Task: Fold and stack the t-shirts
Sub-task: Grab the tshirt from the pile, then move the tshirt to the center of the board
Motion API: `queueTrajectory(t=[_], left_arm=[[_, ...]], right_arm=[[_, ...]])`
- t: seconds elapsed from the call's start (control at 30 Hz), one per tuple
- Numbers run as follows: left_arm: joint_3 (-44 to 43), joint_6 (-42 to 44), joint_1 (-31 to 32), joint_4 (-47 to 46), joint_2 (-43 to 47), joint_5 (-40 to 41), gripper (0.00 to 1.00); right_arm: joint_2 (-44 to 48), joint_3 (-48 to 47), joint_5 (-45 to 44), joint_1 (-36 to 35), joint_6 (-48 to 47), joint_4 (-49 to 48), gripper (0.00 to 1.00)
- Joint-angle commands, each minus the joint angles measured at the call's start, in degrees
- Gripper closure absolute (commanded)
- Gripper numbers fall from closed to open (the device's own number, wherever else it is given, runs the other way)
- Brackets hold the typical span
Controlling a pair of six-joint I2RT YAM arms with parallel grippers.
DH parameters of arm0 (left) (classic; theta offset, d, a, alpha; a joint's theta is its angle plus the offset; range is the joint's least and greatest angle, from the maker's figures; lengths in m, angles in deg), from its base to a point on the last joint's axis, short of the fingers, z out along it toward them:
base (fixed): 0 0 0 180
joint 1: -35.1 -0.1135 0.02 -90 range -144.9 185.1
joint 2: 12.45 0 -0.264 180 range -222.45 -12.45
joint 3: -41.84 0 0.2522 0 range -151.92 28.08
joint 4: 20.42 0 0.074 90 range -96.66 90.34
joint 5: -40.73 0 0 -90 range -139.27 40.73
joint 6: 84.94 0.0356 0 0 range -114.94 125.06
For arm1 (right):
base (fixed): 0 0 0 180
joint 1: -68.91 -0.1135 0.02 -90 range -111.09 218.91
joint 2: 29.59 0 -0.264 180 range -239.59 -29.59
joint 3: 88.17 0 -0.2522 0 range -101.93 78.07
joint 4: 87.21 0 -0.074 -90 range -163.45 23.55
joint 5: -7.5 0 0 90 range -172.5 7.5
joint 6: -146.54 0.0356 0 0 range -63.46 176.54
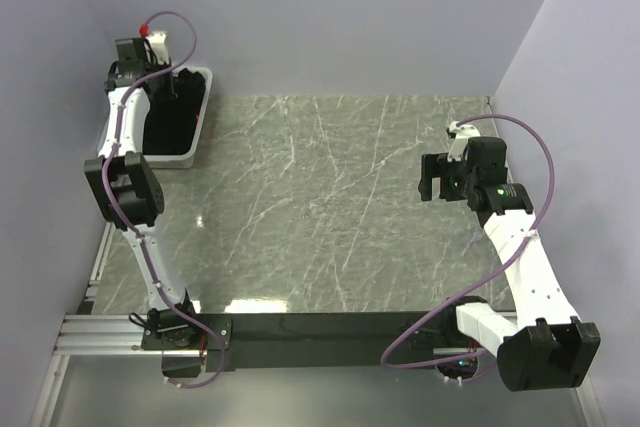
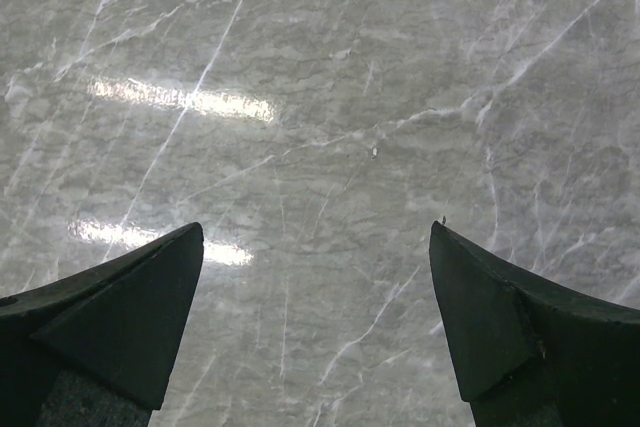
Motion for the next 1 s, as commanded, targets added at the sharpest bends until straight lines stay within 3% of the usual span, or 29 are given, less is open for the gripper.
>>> queueTrajectory(t=[0.0,0.13,0.3,0.5,0.63,0.87,0.97], left_arm=[[-5.06,0.43,0.00,-4.43,6.80,1.14,1.00],[-7.61,-1.32,-0.62,-4.86,8.38,-0.78,1.00],[-8.93,-7.91,-0.01,-9.69,14.52,-10.52,0.99],[-17.46,-9.49,9.74,-10.13,19.27,-12.04,1.00],[-16.23,-13.27,18.78,-15.83,23.76,-13.26,0.99],[-15.44,-24.60,27.32,-24.47,27.02,-19.58,0.99],[-7.03,-26.28,28.39,-23.68,28.51,-22.92,0.99]], right_arm=[[0.44,-2.48,0.34,0.00,0.01,-0.26,0.00],[0.71,-2.66,0.17,0.09,-0.07,-0.43,0.00],[0.97,-2.83,-0.36,0.00,0.19,-1.05,0.00],[-0.17,-4.32,0.86,1.58,0.71,-0.35,0.00],[-1.49,-6.78,4.55,6.49,1.24,1.23,0.00],[-2.45,-8.10,13.17,13.44,1.60,2.20,0.00],[-2.72,-8.19,13.26,13.71,1.60,2.55,0.00]])
